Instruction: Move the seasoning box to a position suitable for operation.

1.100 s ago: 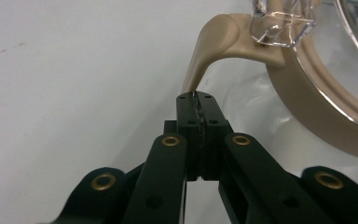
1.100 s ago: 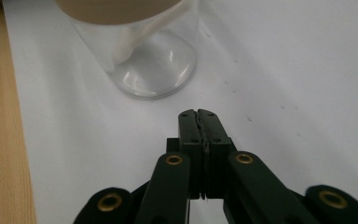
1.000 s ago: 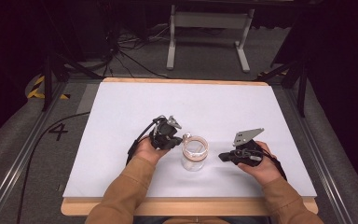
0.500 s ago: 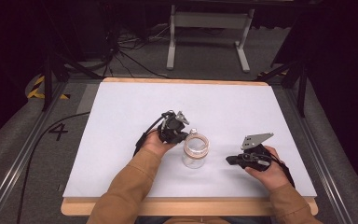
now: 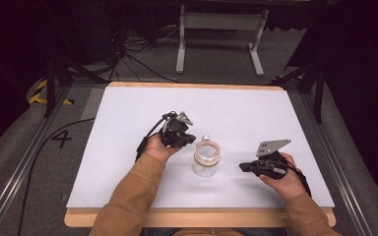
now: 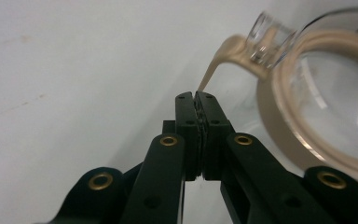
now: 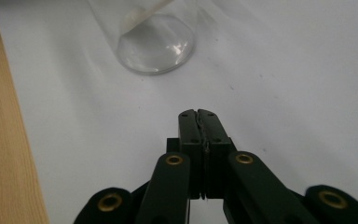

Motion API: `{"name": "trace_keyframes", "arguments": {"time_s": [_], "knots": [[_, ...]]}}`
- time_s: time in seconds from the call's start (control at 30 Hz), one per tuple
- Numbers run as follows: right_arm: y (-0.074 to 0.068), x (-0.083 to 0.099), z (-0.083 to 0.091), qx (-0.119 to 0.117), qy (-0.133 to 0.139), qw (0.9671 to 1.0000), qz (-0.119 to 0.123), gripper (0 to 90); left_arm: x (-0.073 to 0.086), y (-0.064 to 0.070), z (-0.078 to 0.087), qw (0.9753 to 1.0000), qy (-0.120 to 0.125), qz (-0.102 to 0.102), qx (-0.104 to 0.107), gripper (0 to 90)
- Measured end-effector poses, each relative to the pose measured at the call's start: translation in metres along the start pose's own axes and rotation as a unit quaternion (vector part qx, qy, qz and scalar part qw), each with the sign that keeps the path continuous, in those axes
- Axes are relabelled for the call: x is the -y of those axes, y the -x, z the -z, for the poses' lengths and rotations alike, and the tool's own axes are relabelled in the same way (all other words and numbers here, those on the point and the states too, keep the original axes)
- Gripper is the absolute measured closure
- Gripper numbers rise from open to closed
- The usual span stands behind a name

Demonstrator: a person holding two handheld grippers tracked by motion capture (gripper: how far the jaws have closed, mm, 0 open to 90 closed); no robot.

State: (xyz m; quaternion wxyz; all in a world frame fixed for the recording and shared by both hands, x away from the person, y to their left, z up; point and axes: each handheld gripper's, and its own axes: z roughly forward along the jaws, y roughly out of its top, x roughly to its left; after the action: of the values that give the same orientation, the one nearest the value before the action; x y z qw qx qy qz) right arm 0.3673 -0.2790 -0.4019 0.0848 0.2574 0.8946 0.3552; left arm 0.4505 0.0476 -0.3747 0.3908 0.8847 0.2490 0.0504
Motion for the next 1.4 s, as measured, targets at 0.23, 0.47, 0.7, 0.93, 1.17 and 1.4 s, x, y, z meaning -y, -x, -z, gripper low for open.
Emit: {"name": "trace_keyframes", "arguments": {"time_s": [0.23,0.47,0.7,0.93,1.17,1.4], "knots": [[-0.002,-0.003,-0.001,0.005,0.019,0.9998,-0.003,90.0,-0.014,0.016,0.020,0.9961,0.085,-0.004,0.021,88.7],[-0.002,-0.002,-0.002,0.000,0.019,0.9998,-0.007,90.0,-0.018,0.021,0.011,0.9947,0.098,0.006,0.030,85.7],[-0.007,-0.004,-0.006,-0.007,0.019,0.9998,-0.002,90.0,-0.018,0.019,-0.001,0.9950,0.091,0.015,0.038,85.7],[-0.013,-0.010,-0.007,-0.021,0.031,0.9993,0.000,90.0,-0.018,0.020,-0.005,0.9954,0.091,0.006,0.029,84.6],[-0.024,-0.019,-0.012,-0.034,0.039,0.9986,0.012,90.0,-0.016,0.017,-0.006,0.9945,0.098,0.012,0.036,85.9],[-0.032,-0.029,-0.017,-0.050,0.056,0.9971,0.015,90.0,-0.016,0.015,-0.006,0.9941,0.098,0.019,0.042,87.3]]}}
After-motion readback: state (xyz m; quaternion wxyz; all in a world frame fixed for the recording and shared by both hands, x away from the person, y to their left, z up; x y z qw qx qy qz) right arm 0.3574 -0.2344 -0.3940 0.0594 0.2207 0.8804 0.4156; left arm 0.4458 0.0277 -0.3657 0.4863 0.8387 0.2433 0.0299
